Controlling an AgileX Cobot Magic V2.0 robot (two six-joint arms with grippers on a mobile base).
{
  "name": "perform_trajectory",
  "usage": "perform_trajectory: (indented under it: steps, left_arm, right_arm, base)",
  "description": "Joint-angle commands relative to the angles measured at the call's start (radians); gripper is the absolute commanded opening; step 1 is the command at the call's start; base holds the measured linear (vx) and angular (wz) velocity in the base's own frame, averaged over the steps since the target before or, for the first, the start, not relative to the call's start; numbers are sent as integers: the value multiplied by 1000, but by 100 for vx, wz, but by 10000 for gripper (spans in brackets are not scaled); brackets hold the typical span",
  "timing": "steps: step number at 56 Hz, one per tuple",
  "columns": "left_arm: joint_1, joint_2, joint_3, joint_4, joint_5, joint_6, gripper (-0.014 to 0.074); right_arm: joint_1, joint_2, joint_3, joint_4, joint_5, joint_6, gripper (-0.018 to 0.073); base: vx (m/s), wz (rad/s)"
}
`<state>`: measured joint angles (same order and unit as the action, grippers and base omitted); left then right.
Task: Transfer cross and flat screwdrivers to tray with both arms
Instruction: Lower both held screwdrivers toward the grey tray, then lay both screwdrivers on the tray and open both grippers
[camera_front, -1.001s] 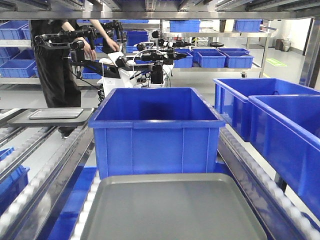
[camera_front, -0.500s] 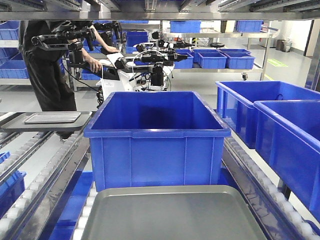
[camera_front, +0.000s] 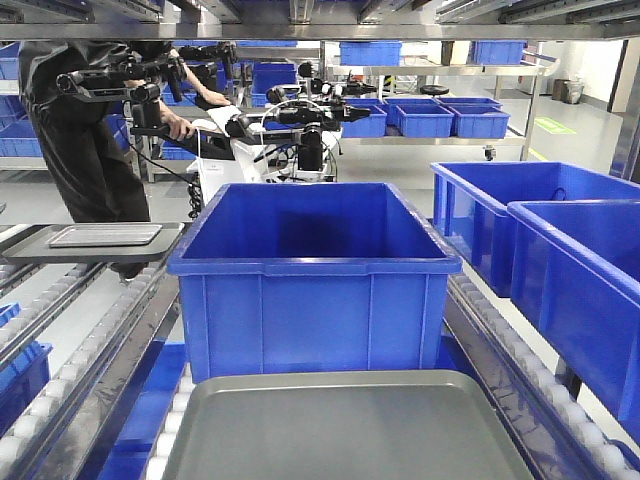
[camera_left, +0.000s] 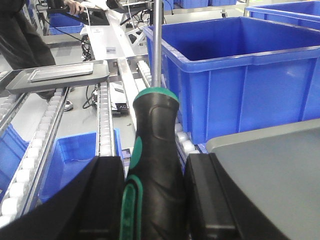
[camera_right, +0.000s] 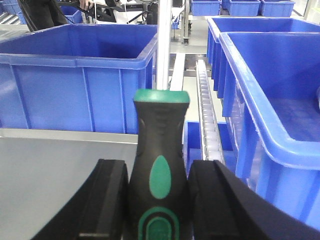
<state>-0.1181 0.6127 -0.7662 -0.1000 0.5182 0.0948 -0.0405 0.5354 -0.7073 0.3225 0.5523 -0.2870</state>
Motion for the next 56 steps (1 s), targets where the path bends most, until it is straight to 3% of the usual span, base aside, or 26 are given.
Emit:
perform_trajectory:
  steps: [1, 11, 18, 21, 28, 31, 37, 44, 51, 56]
  left_arm:
    - [-2, 0, -31, -10, -94, -4, 0]
    - [-2, 0, -31, -38, -74, -13, 0]
    - [-2, 17, -31, -160, -75, 1, 0]
    - [-2, 40, -31, -230, -81, 53, 0]
    - [-3, 124, -31, -501, -86, 297, 1]
    - [-3, 171, -31, -693, -84, 422, 1]
    - [-4, 287, -31, -1055, -52, 747, 2]
    - [-50, 418, -31, -1388, -39, 971, 3]
    - [-162, 547, -31, -1525, -103, 1087, 3]
    - [-233, 626, -31, -1563, -144, 1100, 3]
  right_arm:
    - [1, 7, -30, 35, -86, -1, -8]
    - [1, 7, -30, 103, -80, -2, -8]
    - [1, 42, -30, 186, -38, -50, -8]
    - [1, 72, -30, 246, -20, -102, -8]
    - [1, 161, -30, 477, 13, -293, -8]
    - [1, 205, -30, 601, 50, -407, -8]
    - [1, 307, -30, 811, 93, -592, -8]
    - [5, 441, -30, 975, 103, -686, -8]
    - [97, 584, -38, 1030, 37, -753, -8]
    - [168, 676, -55, 1028, -46, -753, -8]
  base:
    - [0, 0]
    - [0, 0]
    - [0, 0]
    - [0, 0]
    - [0, 0]
    - [0, 0]
    - [0, 0]
    - [0, 0]
    - [0, 0]
    - [0, 0]
